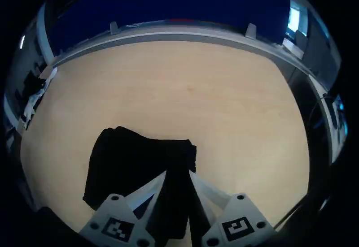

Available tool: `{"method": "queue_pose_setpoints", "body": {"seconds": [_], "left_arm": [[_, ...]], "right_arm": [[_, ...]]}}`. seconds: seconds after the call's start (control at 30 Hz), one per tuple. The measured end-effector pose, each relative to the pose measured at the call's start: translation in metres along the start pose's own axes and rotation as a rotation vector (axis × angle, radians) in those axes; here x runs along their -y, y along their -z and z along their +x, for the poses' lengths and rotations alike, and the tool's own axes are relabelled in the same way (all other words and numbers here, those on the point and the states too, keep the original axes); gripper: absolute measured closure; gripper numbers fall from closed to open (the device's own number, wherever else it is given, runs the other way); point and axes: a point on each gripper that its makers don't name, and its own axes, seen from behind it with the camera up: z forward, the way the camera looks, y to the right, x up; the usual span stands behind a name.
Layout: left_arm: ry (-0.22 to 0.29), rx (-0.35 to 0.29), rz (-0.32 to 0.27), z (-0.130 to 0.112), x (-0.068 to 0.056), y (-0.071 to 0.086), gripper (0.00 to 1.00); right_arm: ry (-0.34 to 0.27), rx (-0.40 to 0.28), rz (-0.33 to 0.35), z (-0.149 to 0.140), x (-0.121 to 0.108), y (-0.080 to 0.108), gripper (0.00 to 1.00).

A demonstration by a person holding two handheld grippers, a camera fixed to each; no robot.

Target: Fold towel

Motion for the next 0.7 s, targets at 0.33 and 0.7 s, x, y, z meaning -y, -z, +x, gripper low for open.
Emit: {"method": "queue_pose_setpoints", "body": {"seconds": [0.33, 0.7], "left_arm": [[0.001, -0.007, -0.006, 0.005, -0.002, -0.003, 0.1], [0.007, -0.01, -0.004, 0.005, 0.0, -0.001, 0.1]], "right_arm": [[0.033, -0.047, 0.01, 0.022, 0.003, 0.008, 0.84], [0.079, -0.046, -0.001, 0.033, 0.004, 0.008, 0.84]]}}
